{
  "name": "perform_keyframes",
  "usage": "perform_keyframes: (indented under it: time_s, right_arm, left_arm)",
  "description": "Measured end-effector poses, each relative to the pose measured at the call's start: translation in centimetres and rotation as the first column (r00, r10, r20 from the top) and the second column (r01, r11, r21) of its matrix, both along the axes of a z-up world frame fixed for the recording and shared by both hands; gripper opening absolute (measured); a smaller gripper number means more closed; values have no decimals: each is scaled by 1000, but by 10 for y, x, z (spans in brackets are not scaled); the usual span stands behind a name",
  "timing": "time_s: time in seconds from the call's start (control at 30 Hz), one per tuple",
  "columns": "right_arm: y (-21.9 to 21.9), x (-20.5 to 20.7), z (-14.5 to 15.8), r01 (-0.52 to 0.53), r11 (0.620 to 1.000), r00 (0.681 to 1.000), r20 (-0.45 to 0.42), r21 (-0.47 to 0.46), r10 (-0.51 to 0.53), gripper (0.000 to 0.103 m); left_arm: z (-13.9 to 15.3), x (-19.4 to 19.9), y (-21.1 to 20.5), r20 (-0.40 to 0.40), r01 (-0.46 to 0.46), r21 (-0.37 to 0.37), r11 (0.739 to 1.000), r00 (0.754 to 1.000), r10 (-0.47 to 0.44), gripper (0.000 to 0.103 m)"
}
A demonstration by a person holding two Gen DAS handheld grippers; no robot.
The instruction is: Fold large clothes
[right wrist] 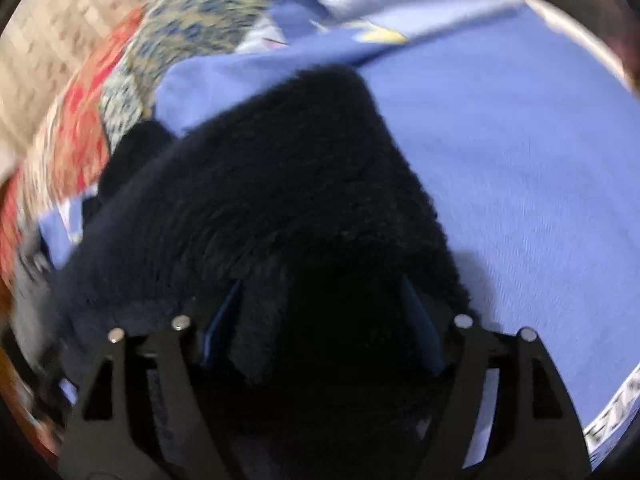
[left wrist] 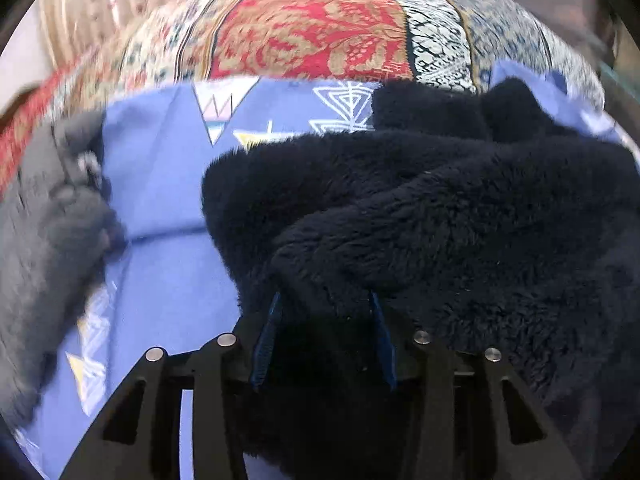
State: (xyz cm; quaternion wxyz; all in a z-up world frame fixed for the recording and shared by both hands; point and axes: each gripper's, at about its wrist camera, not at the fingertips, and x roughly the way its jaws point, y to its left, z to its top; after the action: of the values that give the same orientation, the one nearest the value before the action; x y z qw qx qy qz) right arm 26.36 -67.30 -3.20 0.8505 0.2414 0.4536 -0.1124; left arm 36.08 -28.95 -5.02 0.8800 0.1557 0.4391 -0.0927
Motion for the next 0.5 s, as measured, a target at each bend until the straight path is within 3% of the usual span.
perform_keyframes:
  time_s: [0.13, 0.23, 0.33, 0.43, 0.5]
  right_arm:
    - [4, -14, 25, -39, 998, 996, 80, -44, 42, 71]
    - [9, -55, 47, -52, 997, 976, 207, -60, 63, 71]
    - [19, -101, 47, -92, 995, 964, 248, -38, 99, 71]
    - [31, -148, 39, -113, 993, 963, 239, -46, 121, 71]
    - [44, -180, 34, -112, 989, 966, 222, -96, 131, 71]
  left_arm:
    - [17, -17, 3, 15, -3, -4, 1000, 1000, 3, 67]
    - [42, -59, 15, 69, 30, -17, 999, 997, -29, 67]
    - [55, -103, 39, 84, 26, -75, 997, 996, -20, 71]
    - [51, -150, 71, 45, 0, -155, 988, 999, 7, 74]
    - [37, -183, 93, -46, -19, -201, 979, 999, 10, 74]
